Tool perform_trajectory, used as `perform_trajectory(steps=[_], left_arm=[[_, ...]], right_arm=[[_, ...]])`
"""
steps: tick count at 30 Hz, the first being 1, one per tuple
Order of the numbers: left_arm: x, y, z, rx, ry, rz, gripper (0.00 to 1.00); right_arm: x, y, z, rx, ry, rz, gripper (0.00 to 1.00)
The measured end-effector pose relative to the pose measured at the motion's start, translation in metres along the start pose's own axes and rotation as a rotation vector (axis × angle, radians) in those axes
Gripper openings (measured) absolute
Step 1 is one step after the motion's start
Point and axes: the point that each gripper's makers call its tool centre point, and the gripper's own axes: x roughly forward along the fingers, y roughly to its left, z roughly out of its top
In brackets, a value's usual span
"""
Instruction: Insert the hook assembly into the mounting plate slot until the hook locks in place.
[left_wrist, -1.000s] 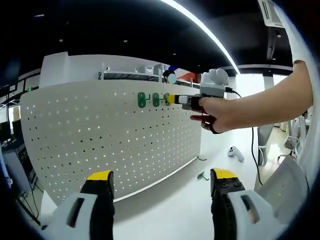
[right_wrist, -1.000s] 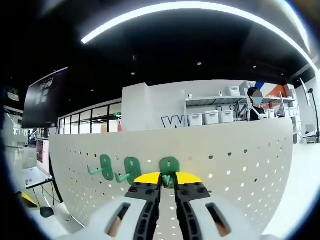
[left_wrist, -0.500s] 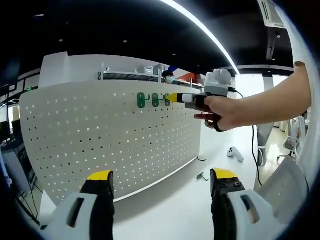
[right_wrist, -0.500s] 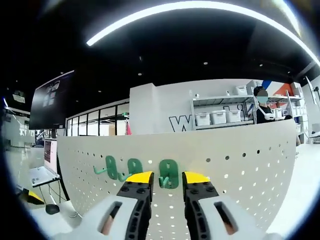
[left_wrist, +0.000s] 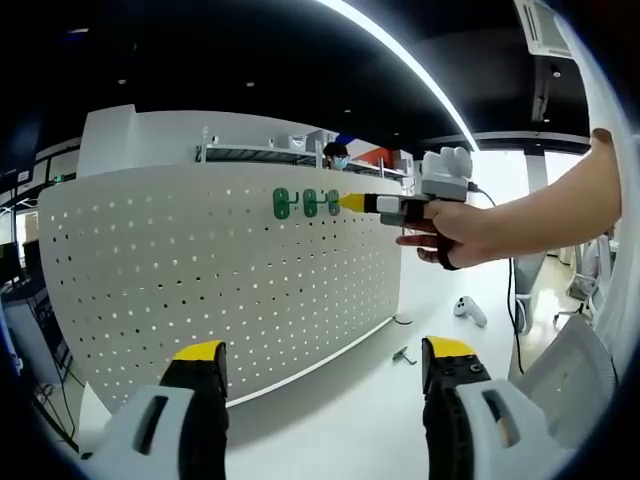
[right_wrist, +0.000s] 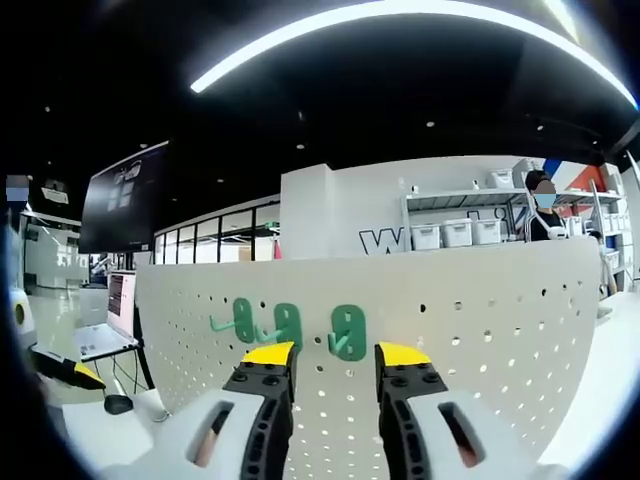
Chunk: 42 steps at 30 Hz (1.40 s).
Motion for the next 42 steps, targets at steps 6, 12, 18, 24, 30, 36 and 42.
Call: perform_trajectory(steps=[6, 12, 18, 24, 30, 36, 42], left_arm=[[-0.001, 0.001, 0.0, -0.001, 0.0, 0.001, 0.82], [-0.001, 0.002, 0.0, -0.001, 0.001, 0.001, 0.83], [-0.001, 0.002, 0.0, 0.001, -0.001, 0.001, 0.83], [-0.001, 0.003, 0.0, 0.001, -0.002, 0.006, 0.84], [-0.002, 0.004, -0.003, -0.002, 0.002, 0.008, 0.85], [-0.004, 0.004, -0.004, 0.002, 0.003, 0.009, 0.85], [-0.005, 0.005, -0.006, -0.002, 0.003, 0.009, 0.86]], right_arm=[[-0.007, 0.001, -0.002, 0.007, 0.001, 0.018, 0.34], [-0.013, 0.002, -0.005, -0.001, 0.014, 0.032, 0.38], [-0.024, 0.003, -0.007, 0.0, 0.013, 0.049, 0.41], [-0.034, 0.008, -0.007, -0.01, 0.018, 0.078, 0.44], [-0.044, 0.012, -0.007, -0.003, 0.014, 0.096, 0.46], [-0.058, 0.013, -0.012, 0.0, 0.024, 0.107, 0.48], [-0.071, 0.015, -0.017, -0.004, 0.034, 0.115, 0.5]])
